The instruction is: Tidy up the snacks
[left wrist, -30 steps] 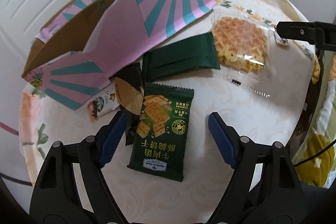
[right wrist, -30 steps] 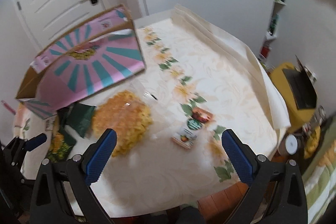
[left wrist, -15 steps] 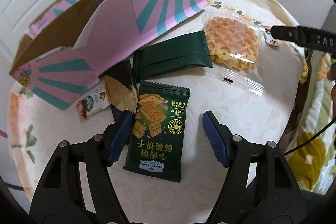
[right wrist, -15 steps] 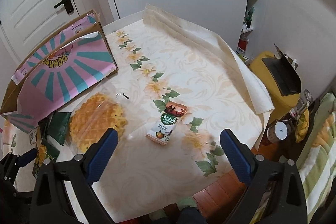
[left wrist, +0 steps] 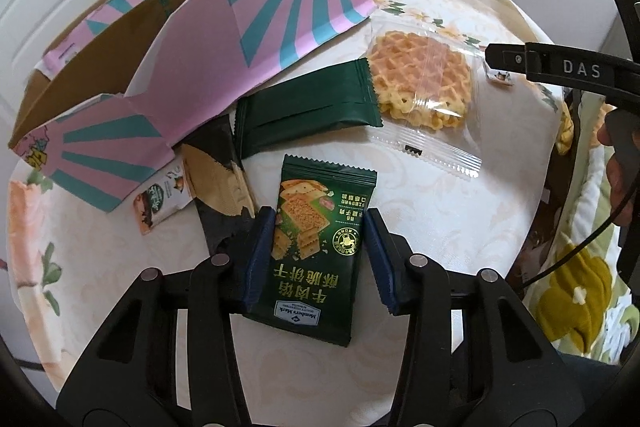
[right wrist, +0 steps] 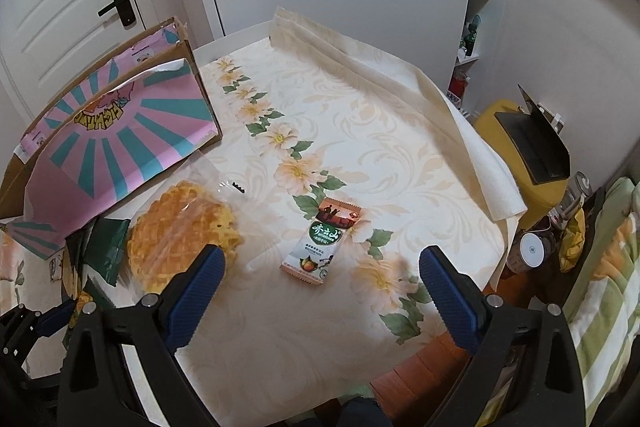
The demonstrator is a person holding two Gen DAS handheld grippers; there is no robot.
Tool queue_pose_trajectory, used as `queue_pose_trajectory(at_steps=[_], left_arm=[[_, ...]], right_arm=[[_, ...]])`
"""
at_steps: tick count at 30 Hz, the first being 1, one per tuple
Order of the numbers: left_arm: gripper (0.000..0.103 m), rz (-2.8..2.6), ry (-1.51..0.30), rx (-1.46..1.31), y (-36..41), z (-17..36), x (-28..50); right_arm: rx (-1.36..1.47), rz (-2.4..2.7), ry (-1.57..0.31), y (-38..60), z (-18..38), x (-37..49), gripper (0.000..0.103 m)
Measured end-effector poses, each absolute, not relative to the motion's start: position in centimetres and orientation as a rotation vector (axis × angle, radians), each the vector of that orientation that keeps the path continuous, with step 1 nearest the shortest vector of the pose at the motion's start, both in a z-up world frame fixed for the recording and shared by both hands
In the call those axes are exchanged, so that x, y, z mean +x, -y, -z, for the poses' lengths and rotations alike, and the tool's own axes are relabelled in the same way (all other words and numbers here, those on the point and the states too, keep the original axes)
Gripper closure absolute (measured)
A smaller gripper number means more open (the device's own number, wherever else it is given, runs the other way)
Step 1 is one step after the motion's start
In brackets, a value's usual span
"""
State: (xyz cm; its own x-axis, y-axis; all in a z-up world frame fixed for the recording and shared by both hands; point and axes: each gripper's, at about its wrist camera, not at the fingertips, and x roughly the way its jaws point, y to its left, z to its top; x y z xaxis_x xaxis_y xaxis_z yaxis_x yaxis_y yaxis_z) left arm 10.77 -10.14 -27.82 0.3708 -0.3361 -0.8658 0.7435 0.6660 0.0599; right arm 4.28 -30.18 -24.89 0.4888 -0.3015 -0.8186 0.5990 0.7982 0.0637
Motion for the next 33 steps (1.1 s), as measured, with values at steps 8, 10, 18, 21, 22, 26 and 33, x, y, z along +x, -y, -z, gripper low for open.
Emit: queue_pose_trajectory(at_steps=[8,10,18,21,22,26,33], left_arm=[[0.061,0.739,-0.97,0.448,10.2,27.1,10.4],[0.061,0.736,-0.974,0.438,10.2,27.0,10.5],[0.061,0.723,-0.979,0.417,10.0,26.7,10.5],[0.061,0.717,-0.98,0.408,10.0,26.5,10.6],[0.061,0.715,-0.978,0.405,9.9,26.4,10.6],[0.061,0.706,-0.975,0.399,10.0,26.1,10.7],[0.061,0.674,-0.979,0.376,10.0,25.6,10.8]], right_arm=[[0.404,0.601,-0.92,31.8,25.8,4.7,0.033],[0.419,0.605,-0.919,32.1,26.2,4.8,0.036],[0.433,0.612,-0.908,32.5,26.7,5.3,0.049],[0.395,0.615,-0.923,32.0,26.8,5.3,0.054],[0.378,0.615,-0.925,31.8,26.9,5.3,0.055],[0.308,0.605,-0.936,31.0,27.1,5.7,0.057],[0.244,0.542,-0.932,30.2,27.0,6.5,0.083]])
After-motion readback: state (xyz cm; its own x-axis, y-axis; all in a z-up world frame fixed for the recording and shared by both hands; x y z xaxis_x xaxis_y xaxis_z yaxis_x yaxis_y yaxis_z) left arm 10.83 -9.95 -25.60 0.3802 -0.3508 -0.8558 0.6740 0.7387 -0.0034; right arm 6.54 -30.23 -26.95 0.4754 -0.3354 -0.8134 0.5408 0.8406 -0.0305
